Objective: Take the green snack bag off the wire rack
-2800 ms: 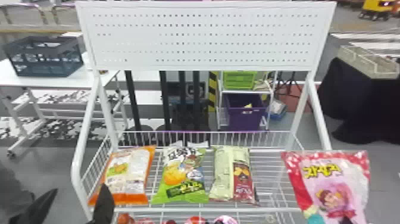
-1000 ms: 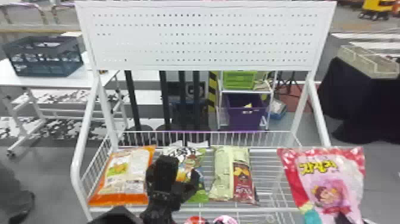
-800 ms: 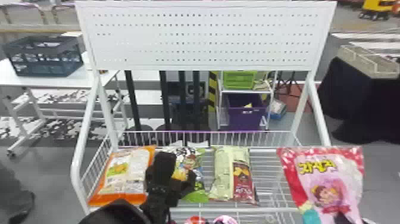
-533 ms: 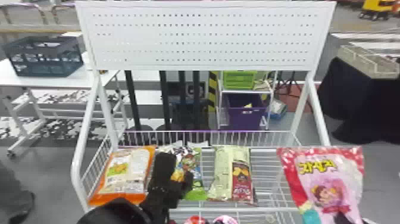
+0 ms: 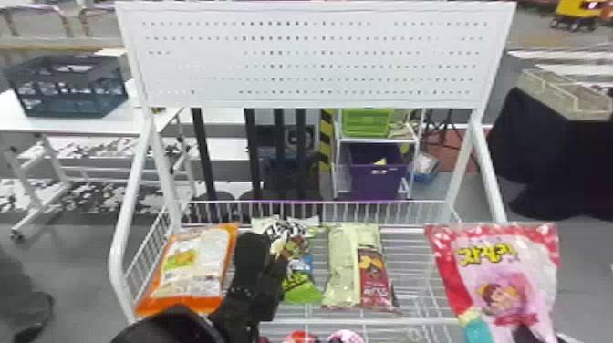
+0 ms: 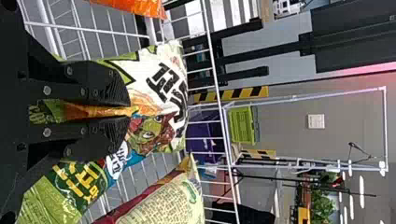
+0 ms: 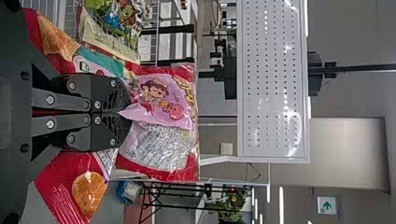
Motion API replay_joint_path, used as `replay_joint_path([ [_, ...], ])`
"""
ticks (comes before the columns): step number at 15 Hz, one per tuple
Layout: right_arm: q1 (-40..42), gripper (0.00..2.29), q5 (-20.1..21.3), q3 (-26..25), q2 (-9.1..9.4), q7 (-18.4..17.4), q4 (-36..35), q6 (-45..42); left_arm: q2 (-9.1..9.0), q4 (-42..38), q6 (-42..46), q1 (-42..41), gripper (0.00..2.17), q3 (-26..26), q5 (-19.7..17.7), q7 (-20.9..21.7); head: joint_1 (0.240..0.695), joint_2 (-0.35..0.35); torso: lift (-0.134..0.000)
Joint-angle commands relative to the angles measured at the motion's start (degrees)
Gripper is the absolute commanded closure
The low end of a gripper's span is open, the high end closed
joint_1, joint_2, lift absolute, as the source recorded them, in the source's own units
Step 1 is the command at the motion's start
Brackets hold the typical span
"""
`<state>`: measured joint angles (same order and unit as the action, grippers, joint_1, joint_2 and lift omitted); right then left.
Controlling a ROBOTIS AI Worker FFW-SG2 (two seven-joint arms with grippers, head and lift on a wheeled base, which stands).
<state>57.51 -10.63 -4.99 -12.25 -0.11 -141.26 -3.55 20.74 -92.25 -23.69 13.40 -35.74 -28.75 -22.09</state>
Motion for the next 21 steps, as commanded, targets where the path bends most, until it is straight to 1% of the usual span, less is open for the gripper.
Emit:
replay_joint_path([
  [1, 0.24, 2.18, 0.00, -0.02, -0.14, -0.07, -0.24, 0.00, 1.41, -4.96, 0.00, -3.12, 1.90, 2.17, -0.17, -0.06, 0.499, 0.000, 0.000],
  [2, 0.24, 2.18, 0.00, -0.10, -0.14, 0.02, -0.24, 0.00, 2.11, -8.12, 0.00, -5.14, 1.90, 3.57, -0.17, -0.06, 0.499, 0.000, 0.000],
  [4, 0.32, 2.18, 0.00, -0.02, -0.23, 0.02, -0.42, 0.00, 4.13, -16.21, 0.00, -10.68, 1.90, 7.44, 0.27, -0.23, 0.499, 0.000, 0.000],
  [6, 0.32, 2.18, 0.00, 0.07, -0.40, 0.02, -0.42, -0.18, 6.33, -25.44, 0.35, -17.97, 1.89, 12.80, 0.62, -0.23, 0.499, 0.000, 0.000],
  [8, 0.32, 2.18, 0.00, 0.16, -0.49, -0.07, -0.51, 0.00, 8.53, -32.82, 0.35, -25.35, 1.89, 17.28, 2.99, -0.23, 0.499, 0.000, 0.000],
  [9, 0.24, 2.18, -0.09, 0.25, -0.58, -0.07, -0.51, 0.00, 9.32, -35.63, 1.41, -29.31, 1.89, 20.27, 3.35, 0.03, 0.499, 0.000, 0.000],
  [11, 0.15, 2.18, -0.09, 0.34, -0.67, -0.07, -0.42, 0.00, 9.23, -39.94, 3.34, -36.60, 1.89, 25.81, 4.49, 0.56, 0.499, 0.000, 0.000],
  [12, 0.06, 2.18, -0.09, 0.34, -0.75, -0.07, -0.24, 0.00, 9.05, -42.49, 5.45, -41.00, 1.89, 29.15, 4.84, 0.82, 0.499, 0.000, 0.000],
  [13, 0.06, 2.18, -0.09, 0.42, -0.75, 0.02, -0.24, -0.18, 8.61, -44.60, 9.49, -45.22, 1.89, 31.52, 5.19, 0.91, 0.499, 0.000, 0.000],
  [14, 0.06, 2.18, -0.09, 0.51, -0.75, -0.07, -0.16, -0.18, 8.00, -46.18, 13.89, -48.91, 1.89, 33.63, 5.72, 1.00, 0.499, 0.000, 0.000],
  [15, 0.15, 2.18, -0.09, 0.51, -0.75, -0.07, -0.16, -0.18, 6.86, -47.67, 17.93, -52.69, 1.89, 35.30, 6.51, 1.17, 0.499, 0.000, 0.000],
  [16, 0.24, 2.18, -0.09, 0.51, -0.75, 0.02, -0.24, -0.35, 5.36, -48.37, 20.57, -55.85, 1.89, 36.88, 6.69, 2.67, 0.499, 0.000, 0.000],
  [17, 0.32, 2.18, -0.09, 0.51, -0.75, -0.07, -0.33, -0.35, 4.40, -48.64, 21.10, -56.91, 1.89, 37.50, 6.69, 3.72, 0.499, 0.000, 0.000],
  [19, 0.32, 2.18, -0.09, 0.60, -0.84, 0.02, -0.51, -0.35, 3.69, -48.73, 21.10, -58.22, 1.89, 37.85, 7.48, 3.90, 0.499, 0.000, 0.000],
  [21, 0.41, 2.18, -0.09, 0.69, -0.84, 0.02, -0.60, -0.35, 3.60, -48.64, 21.10, -58.31, 1.89, 37.85, 8.09, 3.90, 0.499, 0.000, 0.000],
])
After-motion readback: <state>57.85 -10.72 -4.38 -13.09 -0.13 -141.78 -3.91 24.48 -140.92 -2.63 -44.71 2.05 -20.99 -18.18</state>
